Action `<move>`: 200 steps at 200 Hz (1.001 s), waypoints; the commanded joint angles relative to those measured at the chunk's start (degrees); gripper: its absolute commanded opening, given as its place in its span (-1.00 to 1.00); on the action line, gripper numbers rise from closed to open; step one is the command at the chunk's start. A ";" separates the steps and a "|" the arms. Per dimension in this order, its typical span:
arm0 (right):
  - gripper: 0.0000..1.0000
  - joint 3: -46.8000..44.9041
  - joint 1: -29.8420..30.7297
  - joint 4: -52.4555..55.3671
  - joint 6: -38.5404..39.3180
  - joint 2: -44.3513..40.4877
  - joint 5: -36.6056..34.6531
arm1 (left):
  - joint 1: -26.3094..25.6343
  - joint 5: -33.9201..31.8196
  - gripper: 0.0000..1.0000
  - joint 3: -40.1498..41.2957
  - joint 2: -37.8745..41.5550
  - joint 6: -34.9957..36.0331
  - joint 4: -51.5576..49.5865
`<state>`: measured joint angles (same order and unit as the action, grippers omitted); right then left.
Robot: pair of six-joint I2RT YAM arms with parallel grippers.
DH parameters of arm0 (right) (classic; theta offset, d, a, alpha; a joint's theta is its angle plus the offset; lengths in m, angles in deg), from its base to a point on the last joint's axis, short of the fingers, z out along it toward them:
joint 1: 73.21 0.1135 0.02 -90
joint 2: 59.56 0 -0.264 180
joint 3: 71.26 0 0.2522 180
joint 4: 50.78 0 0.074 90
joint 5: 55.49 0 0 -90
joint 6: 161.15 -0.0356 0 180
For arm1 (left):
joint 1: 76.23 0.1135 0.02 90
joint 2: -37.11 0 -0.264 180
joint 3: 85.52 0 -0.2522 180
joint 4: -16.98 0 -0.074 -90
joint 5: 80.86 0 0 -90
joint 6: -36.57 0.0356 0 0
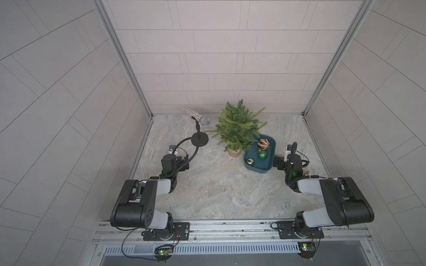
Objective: Decorate the small christmas tree with ornaments
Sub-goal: Pick up an ornament from the container.
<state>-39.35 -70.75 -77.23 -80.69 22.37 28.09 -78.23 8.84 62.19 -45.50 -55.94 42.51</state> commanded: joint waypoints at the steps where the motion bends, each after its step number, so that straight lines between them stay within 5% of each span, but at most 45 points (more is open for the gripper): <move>1: 1.00 2.83 -0.97 -14.89 9.10 8.07 3.09 | 1.79 -0.57 0.99 -4.16 -8.23 2.45 13.54; 200: 0.99 2.90 -1.03 -14.64 9.09 8.07 2.60 | 1.82 -0.91 0.99 -4.22 -8.18 2.10 13.37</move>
<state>-36.92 -71.51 -90.48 -72.60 30.11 30.61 -76.83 8.60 59.24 -53.35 -53.95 53.99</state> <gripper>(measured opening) 0.997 0.996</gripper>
